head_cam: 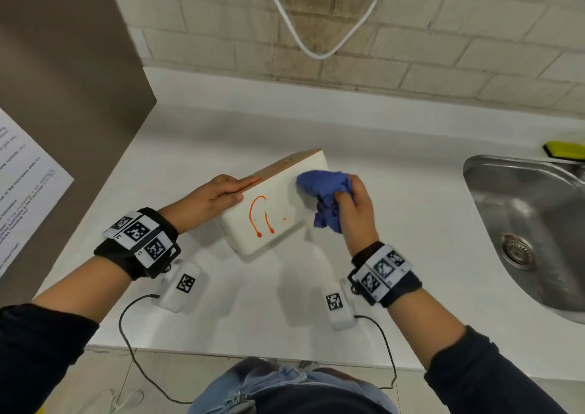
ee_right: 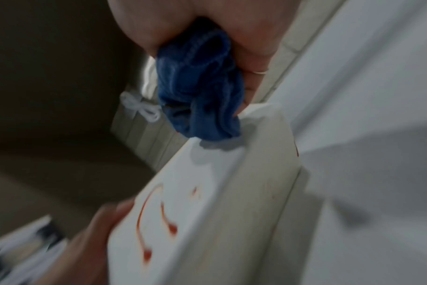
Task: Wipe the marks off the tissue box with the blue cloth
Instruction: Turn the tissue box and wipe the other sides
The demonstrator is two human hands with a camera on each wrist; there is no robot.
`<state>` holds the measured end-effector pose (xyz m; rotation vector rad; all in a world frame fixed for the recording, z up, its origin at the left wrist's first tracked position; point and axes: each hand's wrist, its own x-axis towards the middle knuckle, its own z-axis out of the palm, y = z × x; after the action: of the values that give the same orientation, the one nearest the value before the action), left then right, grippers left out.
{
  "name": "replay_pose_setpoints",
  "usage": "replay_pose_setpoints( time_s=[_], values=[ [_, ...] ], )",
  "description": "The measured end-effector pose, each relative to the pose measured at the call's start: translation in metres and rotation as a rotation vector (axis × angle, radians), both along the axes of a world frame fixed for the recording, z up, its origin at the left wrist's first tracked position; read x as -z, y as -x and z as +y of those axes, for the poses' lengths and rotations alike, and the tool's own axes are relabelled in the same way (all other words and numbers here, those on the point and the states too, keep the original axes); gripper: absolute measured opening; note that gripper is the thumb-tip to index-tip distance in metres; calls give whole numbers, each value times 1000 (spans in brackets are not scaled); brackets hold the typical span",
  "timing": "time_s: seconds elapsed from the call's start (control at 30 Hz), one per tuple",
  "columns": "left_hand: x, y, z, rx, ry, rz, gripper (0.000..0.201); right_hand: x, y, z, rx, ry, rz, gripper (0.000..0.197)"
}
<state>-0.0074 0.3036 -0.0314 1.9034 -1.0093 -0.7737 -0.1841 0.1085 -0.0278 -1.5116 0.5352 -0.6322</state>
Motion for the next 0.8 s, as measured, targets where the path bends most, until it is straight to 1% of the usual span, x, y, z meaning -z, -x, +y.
replay_pose_setpoints(
  time_s=[0.07, 0.1, 0.17, 0.23, 0.3, 0.37, 0.53, 0.67, 0.73, 0.8],
  values=[
    [1, 0, -1, 8, 4, 10, 45, 0, -10, -12, 42, 15, 39, 17],
    [1, -1, -1, 11, 9, 10, 49, 1, -15, -13, 29, 20, 59, 19],
    [2, -1, -2, 3, 14, 8, 55, 4, -25, -8, 6, 92, 80, 25],
    [2, -2, -2, -18, 14, 3, 52, 7, -33, 5, -22, 166, 72, 25],
    [3, -4, -1, -43, 14, 1, 44, 10, -38, 21, -53, 269, 50, 15],
    [2, -4, -1, -58, 14, 4, 38, 13, -42, 36, -108, 385, 32, 11],
    [1, -4, 2, -22, 21, 2, 37, 16, -42, 64, -225, 538, 16, 31],
    [-2, -4, 3, -8, 16, 16, 38, 13, -36, 74, -347, 637, 114, 46],
    [-4, -4, 3, -5, 17, 27, 37, 12, -33, 72, -420, 717, 121, 48],
    [-6, -3, 3, -1, 19, 19, 37, 15, -29, 67, -503, 802, 120, 43]
  ],
)
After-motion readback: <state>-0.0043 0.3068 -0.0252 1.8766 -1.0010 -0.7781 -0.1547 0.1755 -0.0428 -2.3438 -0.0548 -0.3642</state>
